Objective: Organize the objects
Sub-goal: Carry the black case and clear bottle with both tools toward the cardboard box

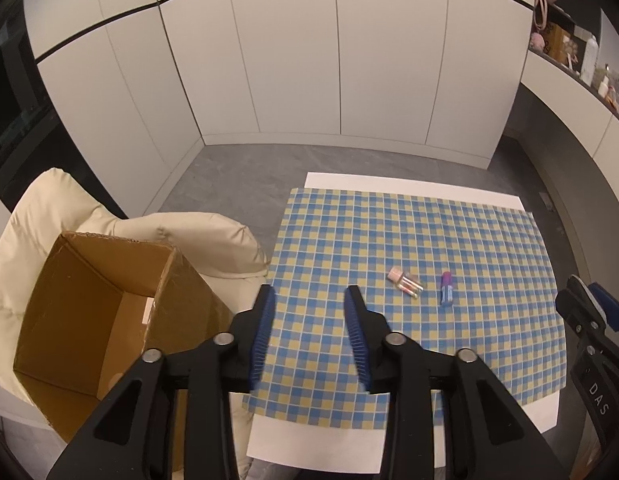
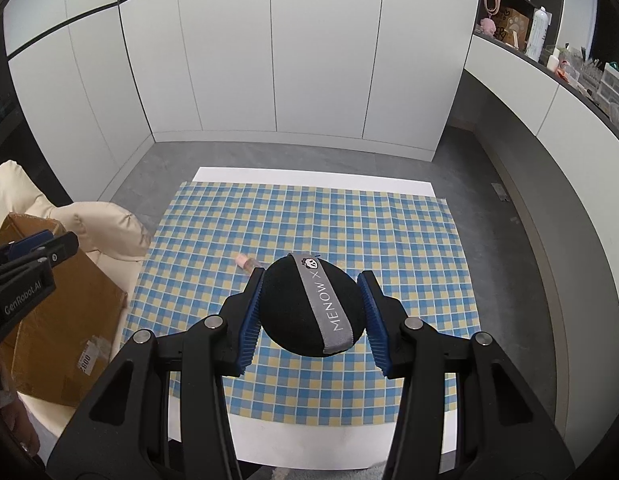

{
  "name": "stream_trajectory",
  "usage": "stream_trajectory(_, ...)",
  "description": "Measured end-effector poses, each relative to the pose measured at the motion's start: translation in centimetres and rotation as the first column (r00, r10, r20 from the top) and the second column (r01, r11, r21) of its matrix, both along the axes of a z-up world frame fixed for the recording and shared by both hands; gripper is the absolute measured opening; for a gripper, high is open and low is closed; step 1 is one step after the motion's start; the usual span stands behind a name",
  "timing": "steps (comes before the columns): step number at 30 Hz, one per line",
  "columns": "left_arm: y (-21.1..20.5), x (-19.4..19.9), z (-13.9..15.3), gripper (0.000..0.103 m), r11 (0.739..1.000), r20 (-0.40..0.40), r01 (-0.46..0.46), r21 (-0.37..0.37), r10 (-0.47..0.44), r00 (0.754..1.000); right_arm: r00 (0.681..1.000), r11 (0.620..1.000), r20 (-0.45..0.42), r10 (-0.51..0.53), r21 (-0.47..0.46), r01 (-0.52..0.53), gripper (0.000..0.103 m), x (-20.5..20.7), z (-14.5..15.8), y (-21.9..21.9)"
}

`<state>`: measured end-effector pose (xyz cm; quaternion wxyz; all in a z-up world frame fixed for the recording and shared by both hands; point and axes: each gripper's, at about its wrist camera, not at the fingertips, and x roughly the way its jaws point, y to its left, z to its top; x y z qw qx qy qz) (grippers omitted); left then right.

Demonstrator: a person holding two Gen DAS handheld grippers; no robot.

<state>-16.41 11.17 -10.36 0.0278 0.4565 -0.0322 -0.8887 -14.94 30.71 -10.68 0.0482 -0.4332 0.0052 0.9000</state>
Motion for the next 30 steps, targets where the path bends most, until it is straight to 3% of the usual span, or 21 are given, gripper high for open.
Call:
stream_trajectory(12,-0.2,7.3,1.9,0.056,0.999,-0.047,0.021,-0.044,-0.023,0.999,1.0,0.999,-0.005,0.026,-0.02,-0.026,0.048,6.2,0.9,-2.1)
stream_trajectory(25,-3.8,15.6,0.1,0.085,0.999,0.015,-0.012,-0.048,0.013,1.0,0.993,0.994,0.05,0.104,-0.032,-0.102,0.048,14.7,0.5,-5.5)
stream_trajectory(30,-5.6,18.2,-0.6,0.085,0.999,0.031,-0.035,-0.031,0.036,0.999,0.988,0.991,0.08,0.131,-0.042,-0.128,0.048,17.3,-0.2,-6.6)
